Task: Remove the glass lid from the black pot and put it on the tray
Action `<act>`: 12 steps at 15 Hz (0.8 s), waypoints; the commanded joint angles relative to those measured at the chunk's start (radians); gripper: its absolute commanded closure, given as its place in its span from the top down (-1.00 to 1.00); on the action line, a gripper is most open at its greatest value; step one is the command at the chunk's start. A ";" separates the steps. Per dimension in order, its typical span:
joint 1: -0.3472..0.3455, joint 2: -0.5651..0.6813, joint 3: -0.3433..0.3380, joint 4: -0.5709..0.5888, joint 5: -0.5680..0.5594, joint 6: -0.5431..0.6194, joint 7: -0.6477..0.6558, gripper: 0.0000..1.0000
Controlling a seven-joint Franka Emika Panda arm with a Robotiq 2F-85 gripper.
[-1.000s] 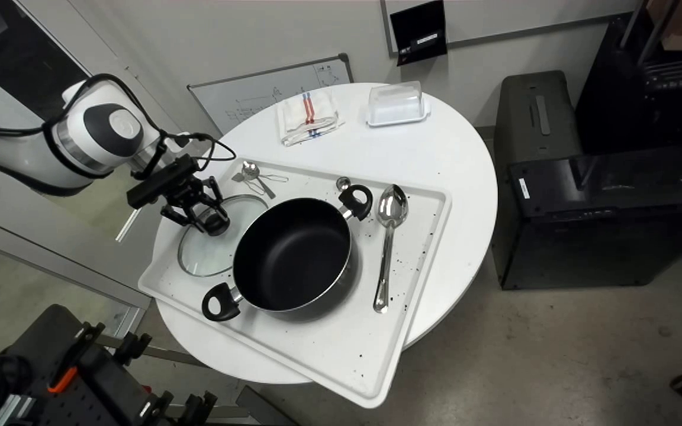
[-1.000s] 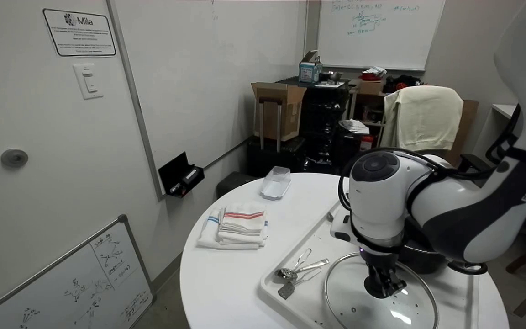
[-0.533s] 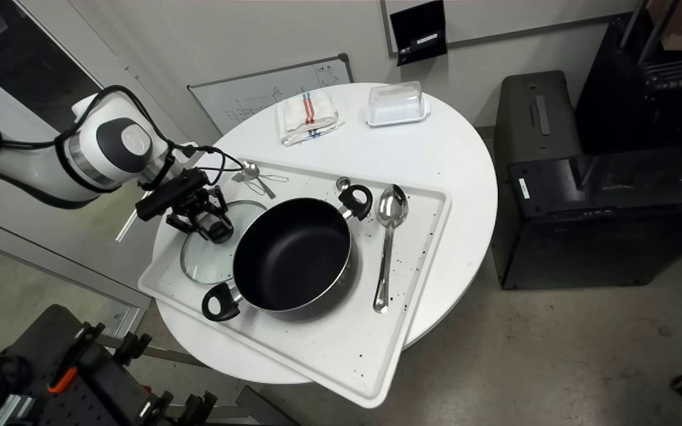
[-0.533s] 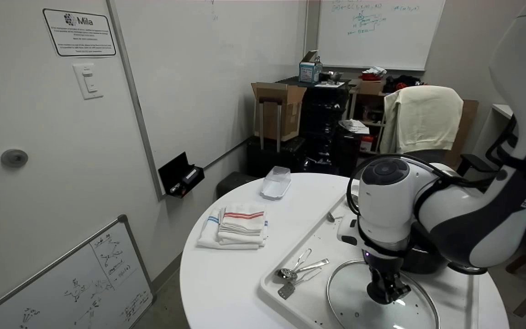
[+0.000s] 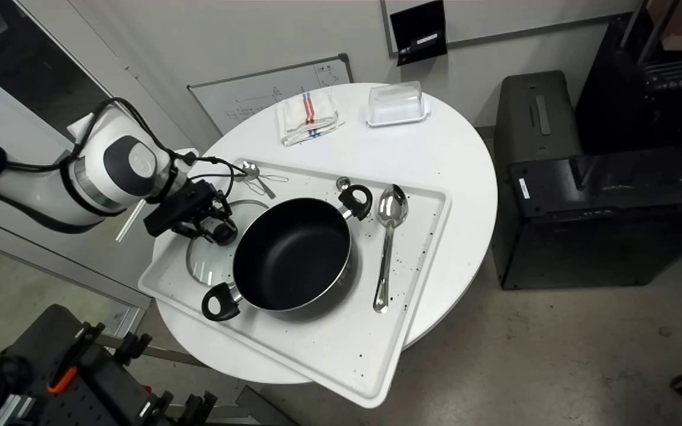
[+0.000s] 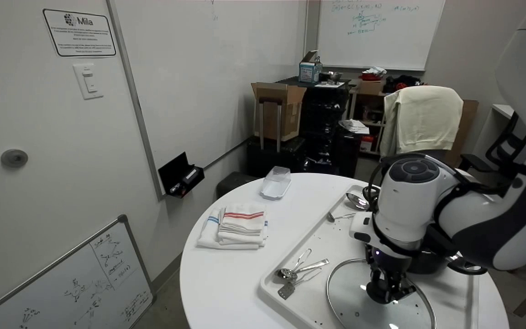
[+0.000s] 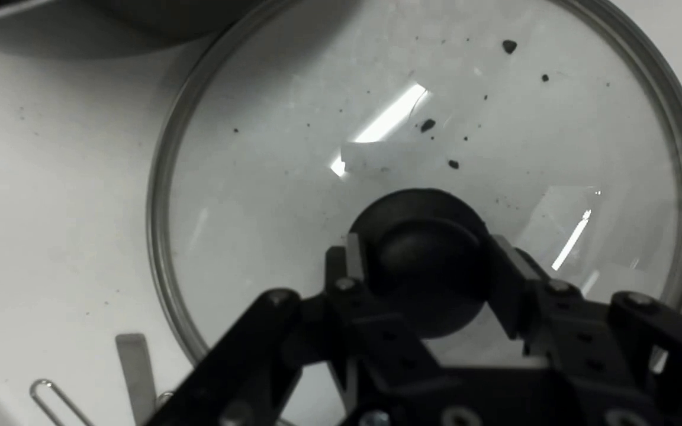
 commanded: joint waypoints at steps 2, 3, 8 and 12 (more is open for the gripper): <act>0.022 -0.031 -0.049 -0.071 -0.045 0.110 -0.024 0.31; 0.022 -0.034 -0.050 -0.078 -0.046 0.118 -0.029 0.51; 0.004 -0.064 -0.037 -0.111 -0.039 0.114 -0.069 1.00; -0.017 -0.118 -0.015 -0.144 -0.037 0.102 -0.105 1.00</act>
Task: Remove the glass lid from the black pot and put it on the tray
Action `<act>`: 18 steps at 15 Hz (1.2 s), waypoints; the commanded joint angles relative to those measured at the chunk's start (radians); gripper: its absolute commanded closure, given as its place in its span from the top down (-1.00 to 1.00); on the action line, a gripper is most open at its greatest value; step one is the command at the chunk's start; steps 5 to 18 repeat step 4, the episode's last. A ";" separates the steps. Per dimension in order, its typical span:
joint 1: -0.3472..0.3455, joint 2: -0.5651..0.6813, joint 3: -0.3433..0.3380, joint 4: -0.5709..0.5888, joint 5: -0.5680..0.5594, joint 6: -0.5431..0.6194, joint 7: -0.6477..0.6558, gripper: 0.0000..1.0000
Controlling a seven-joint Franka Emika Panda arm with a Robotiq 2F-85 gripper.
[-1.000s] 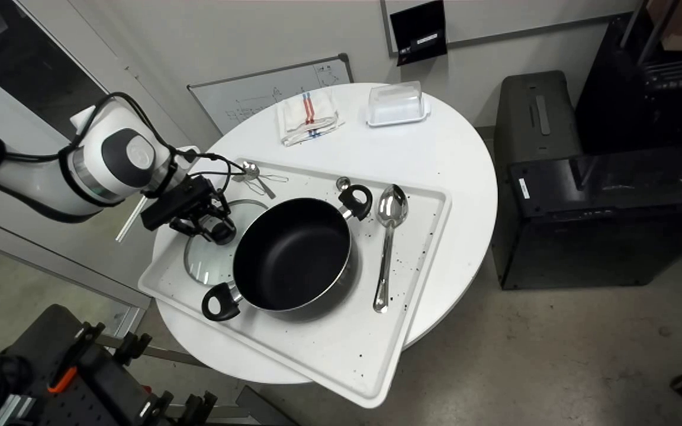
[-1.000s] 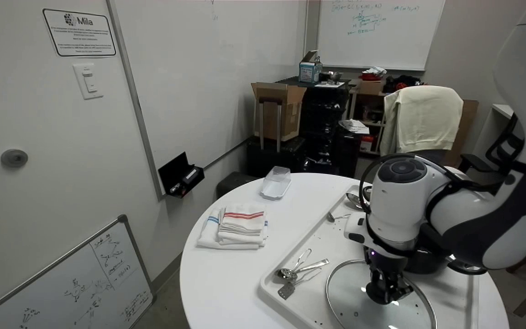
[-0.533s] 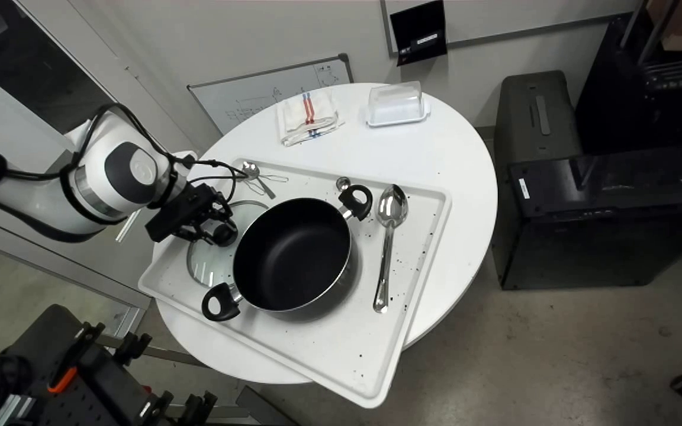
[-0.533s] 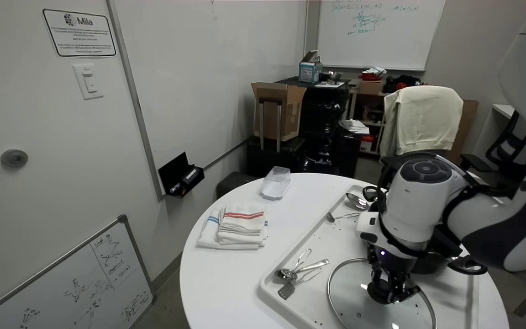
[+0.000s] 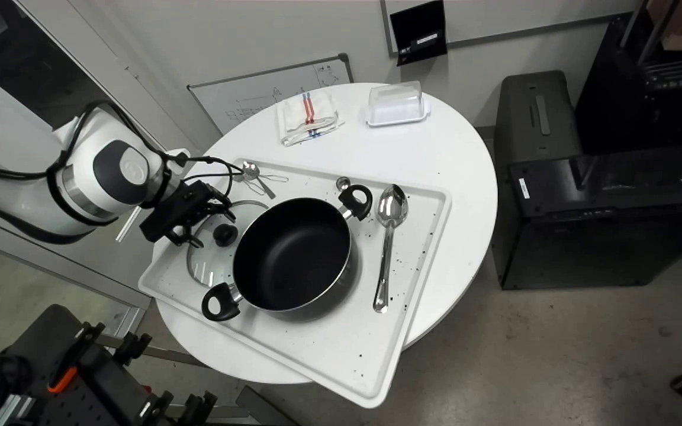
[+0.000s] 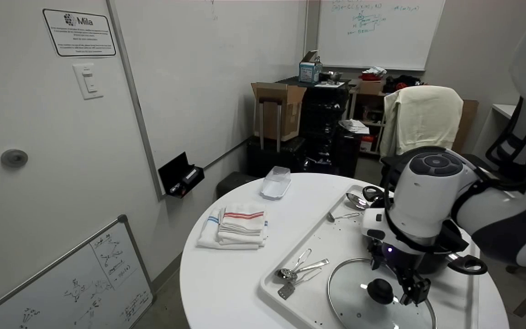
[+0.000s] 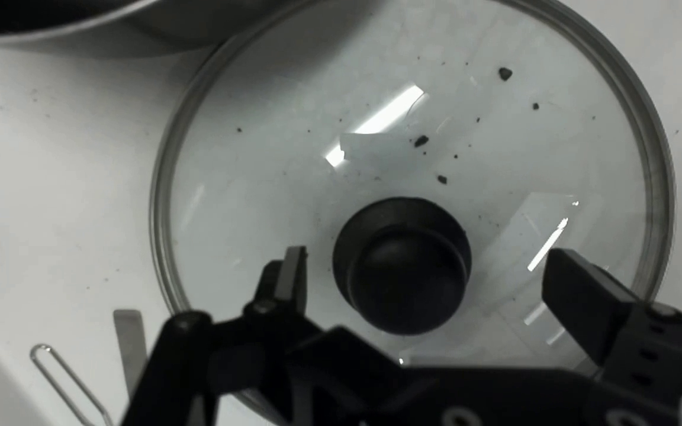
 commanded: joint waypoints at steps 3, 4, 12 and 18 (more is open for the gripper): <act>-0.055 -0.110 0.049 -0.079 -0.003 0.000 -0.074 1.00; -0.061 -0.123 0.055 -0.085 0.000 -0.007 -0.081 1.00; -0.061 -0.123 0.055 -0.085 0.000 -0.007 -0.081 1.00; -0.061 -0.123 0.055 -0.085 0.000 -0.007 -0.081 1.00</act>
